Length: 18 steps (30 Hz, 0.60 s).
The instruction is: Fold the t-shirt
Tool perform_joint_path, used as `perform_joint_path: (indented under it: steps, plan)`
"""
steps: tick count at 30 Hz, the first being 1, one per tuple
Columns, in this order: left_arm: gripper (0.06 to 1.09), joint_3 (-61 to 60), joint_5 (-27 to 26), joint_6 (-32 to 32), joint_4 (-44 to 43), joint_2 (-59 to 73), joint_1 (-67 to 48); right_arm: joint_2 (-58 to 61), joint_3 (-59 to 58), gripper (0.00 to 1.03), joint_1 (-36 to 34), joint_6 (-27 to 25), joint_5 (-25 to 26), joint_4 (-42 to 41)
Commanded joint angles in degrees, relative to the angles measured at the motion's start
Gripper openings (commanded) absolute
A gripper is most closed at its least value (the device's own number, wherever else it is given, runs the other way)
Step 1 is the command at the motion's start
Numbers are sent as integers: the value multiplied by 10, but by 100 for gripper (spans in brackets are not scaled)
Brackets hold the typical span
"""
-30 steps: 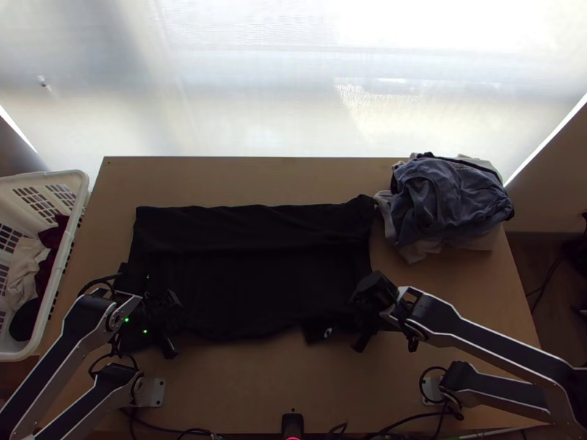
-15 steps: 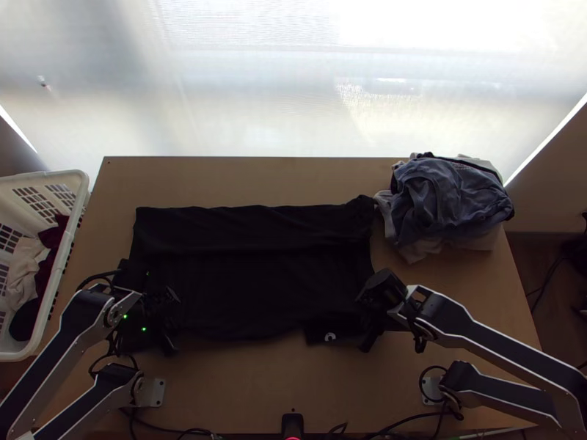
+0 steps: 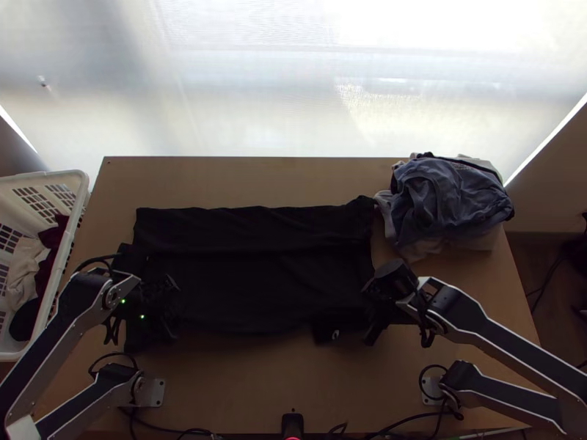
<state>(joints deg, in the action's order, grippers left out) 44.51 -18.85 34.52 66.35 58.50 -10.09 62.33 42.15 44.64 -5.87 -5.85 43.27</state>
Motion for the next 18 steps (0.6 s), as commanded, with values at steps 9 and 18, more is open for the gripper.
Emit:
perform_joint_path:
  steps: [9,18]
  plan:
    - [10,80,-3,1,-24,131,8,39,61,3,-43,-9,-14,7]
    - [10,137,-2,47,-9,175,55,73,101,3,-76,-33,-16,7]
